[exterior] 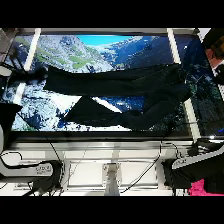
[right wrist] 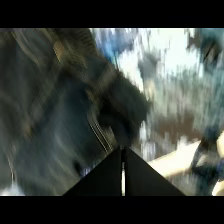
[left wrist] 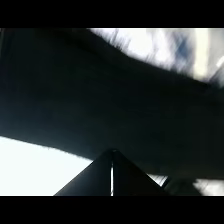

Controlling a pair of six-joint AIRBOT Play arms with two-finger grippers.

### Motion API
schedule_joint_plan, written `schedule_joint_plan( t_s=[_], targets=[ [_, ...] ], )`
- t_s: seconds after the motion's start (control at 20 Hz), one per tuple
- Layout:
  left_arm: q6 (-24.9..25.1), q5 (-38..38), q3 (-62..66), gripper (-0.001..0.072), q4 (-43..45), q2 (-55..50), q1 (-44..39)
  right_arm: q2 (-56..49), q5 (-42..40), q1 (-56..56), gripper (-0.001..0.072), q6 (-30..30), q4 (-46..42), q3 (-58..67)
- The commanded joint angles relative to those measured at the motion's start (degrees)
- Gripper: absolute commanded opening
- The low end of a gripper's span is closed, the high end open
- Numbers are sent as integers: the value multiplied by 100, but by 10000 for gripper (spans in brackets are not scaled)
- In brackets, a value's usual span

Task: Fold the clothes and pants, and hang the long-sleeved shirts on hangers.

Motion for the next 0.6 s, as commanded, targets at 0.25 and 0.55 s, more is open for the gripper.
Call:
schedule_joint_plan(
  t_s=[0.25,0.55],
  targets=[
    [-22,-1147,-1829,8,667,739,55,-2,-225,-570,53,-435,1222,-2004],
    [374,-2100,-1834,530,413,734,46,0,-664,-573,458,-164,1231,-1976]
  ],
)
